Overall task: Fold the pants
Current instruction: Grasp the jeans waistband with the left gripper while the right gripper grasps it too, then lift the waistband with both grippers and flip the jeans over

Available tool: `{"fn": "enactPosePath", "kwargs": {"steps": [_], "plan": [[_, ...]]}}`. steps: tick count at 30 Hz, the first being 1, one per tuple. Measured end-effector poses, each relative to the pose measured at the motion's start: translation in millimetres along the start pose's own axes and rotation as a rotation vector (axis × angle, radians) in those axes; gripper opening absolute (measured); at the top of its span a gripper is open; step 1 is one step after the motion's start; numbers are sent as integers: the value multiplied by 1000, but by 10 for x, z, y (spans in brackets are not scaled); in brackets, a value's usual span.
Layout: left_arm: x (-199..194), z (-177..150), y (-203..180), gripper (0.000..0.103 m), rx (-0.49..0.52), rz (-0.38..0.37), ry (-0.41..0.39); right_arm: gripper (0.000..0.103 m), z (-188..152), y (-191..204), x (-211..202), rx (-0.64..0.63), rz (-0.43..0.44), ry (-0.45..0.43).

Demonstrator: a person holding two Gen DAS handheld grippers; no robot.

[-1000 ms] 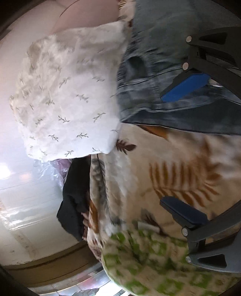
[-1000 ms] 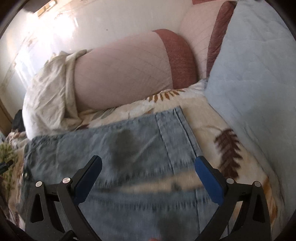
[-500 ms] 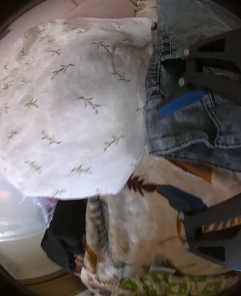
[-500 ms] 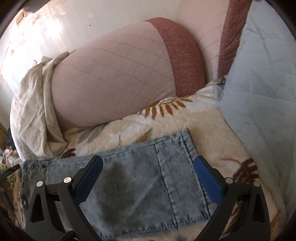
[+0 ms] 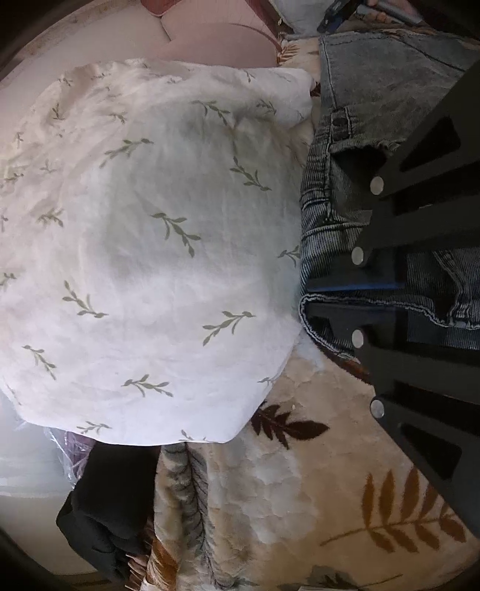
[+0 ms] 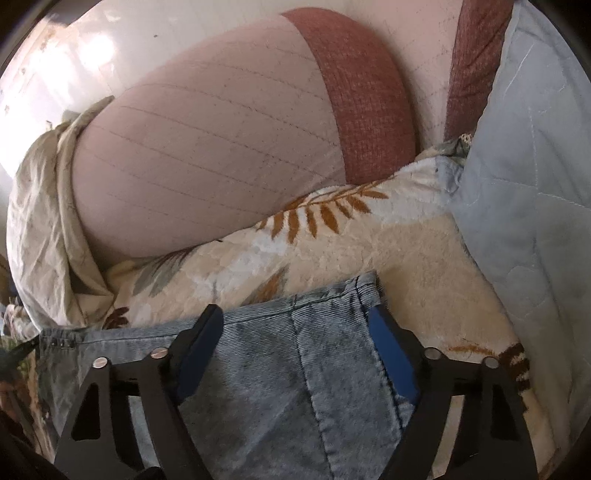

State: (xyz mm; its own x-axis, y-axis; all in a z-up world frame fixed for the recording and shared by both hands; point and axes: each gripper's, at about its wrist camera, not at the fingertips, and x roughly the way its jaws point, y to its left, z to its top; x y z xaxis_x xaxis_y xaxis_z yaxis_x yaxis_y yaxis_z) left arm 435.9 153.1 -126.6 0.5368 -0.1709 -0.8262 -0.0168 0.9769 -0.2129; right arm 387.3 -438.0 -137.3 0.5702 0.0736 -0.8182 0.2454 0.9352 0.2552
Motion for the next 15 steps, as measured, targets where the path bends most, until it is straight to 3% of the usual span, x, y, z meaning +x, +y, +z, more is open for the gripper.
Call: {"fn": "enactPosePath", "kwargs": {"steps": [4, 8, 9, 10, 11, 15], "plan": [[-43, 11, 7, 6, -6, -17, -6, 69, 16, -62, 164, 9, -110, 7], [-4, 29, 89, 5, -12, -7, -8, 65, 25, -169, 360, 51, -125, 43], [-13, 33, 88, 5, -21, -6, -13, 60, 22, -161, 374, 49, -132, 25], [-33, 33, 85, 5, -30, -10, -20, 37, 23, -131, 364, 33, -132, 11], [-98, 13, 69, 5, -37, -14, -29, 23, 25, -112, 353, 25, -130, 9], [-387, 33, 37, 5, -63, -51, -87, 15, -13, 49, 113, -38, -131, -44]]}}
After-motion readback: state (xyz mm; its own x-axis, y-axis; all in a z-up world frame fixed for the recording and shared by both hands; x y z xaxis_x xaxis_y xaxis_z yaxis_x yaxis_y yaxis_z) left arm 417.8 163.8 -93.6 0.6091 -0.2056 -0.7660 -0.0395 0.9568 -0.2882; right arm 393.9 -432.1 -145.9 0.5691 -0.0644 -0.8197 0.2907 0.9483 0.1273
